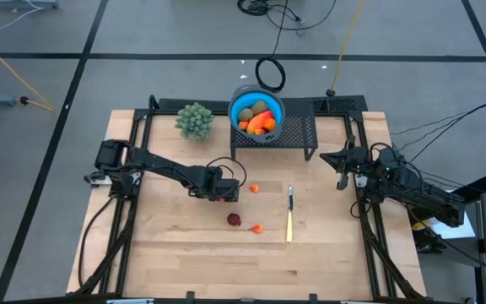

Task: Pick & Place Fruit
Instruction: Put the red pomegranate into the blue strainer bowl on the shelf

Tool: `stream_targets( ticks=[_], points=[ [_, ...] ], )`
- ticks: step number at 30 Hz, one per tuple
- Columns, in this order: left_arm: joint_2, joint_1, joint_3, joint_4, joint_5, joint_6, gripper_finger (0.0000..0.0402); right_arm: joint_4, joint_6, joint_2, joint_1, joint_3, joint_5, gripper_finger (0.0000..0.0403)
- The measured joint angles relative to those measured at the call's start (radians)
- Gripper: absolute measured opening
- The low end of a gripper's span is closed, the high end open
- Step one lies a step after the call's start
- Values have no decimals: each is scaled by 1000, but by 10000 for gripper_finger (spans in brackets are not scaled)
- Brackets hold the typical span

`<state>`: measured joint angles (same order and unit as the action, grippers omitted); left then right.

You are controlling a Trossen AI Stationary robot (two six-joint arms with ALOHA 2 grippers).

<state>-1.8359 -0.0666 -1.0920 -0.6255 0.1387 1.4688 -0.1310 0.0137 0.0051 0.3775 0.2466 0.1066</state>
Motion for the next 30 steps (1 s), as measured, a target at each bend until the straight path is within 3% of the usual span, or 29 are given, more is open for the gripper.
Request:
stream_targets(
  ticks=[11,25,30],
  points=[
    [-3,1,0,3,4,-5,309,0,0,0,0,0,-1,0],
    [-4,1,0,2,7,-31,213,0,0,0,0,0,-1,0],
    [13,1,1,-1,0,-59,199,0,0,0,0,0,-1,0]
  ],
)
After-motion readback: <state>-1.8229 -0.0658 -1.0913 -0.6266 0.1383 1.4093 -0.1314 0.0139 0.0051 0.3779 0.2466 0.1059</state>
